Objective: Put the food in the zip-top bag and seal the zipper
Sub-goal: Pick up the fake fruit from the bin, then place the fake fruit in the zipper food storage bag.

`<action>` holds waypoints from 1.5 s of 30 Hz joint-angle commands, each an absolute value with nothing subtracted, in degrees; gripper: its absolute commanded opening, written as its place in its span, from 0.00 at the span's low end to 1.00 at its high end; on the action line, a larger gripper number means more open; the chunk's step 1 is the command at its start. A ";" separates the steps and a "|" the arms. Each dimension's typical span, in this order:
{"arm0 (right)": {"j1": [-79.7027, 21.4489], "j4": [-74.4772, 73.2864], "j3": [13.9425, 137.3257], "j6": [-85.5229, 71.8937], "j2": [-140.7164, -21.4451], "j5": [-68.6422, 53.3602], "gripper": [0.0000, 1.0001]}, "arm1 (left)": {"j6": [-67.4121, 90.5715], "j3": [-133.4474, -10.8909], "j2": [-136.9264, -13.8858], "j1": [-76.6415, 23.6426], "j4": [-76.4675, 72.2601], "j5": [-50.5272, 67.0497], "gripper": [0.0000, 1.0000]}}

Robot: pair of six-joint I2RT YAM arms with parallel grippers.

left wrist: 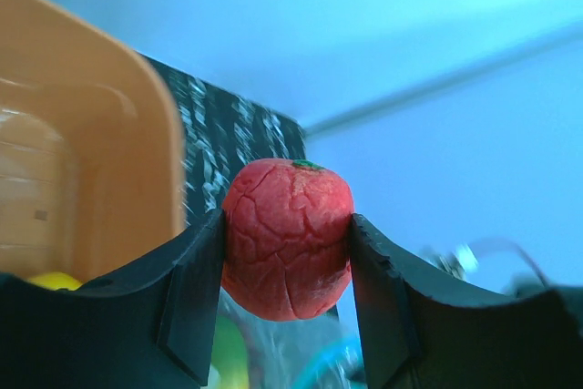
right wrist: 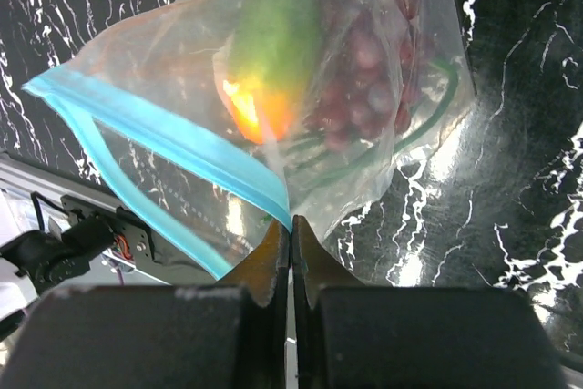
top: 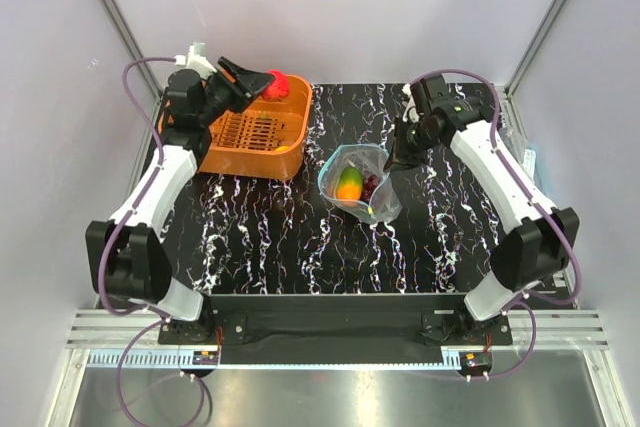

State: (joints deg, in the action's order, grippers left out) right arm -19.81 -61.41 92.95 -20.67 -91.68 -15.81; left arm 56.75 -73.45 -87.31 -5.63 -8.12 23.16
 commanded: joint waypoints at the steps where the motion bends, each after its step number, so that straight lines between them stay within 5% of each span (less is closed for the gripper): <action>1: -19.60 -61.96 97.11 -21.88 -94.82 -16.52 0.00 | 51.07 -72.51 -82.62 -10.44 -12.48 31.90 0.28; 11: -19.42 -67.67 108.54 -23.91 -100.45 -16.70 0.00 | 42.37 -69.79 -78.31 -25.22 -13.28 33.05 0.28; 26: -19.51 -69.26 110.39 -24.26 -100.02 -17.58 0.00 | 25.40 -78.03 -87.44 -35.33 8.25 23.91 0.27; 29: -19.51 -69.17 110.13 -24.26 -100.02 -17.67 0.00 | 24.96 -81.81 -91.05 -35.86 11.42 23.82 0.39; 33: -19.51 -69.34 110.39 -23.91 -100.20 -17.14 0.00 | 24.26 -85.95 -93.69 -35.95 17.03 22.59 0.95; 34: -19.51 -69.35 110.30 -23.82 -100.11 -16.88 0.00 | 23.74 -86.83 -93.78 -35.95 18.09 20.85 0.99; 45: -19.16 -69.43 106.96 -22.94 -99.23 -17.14 0.00 | 20.83 -94.13 -90.79 -31.13 28.45 3.80 0.99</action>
State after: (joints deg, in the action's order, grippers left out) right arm -19.70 -68.93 107.37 -23.77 -100.82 -16.16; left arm 22.04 -90.04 -93.89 -34.28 24.03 13.56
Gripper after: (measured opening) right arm 0.012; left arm 0.988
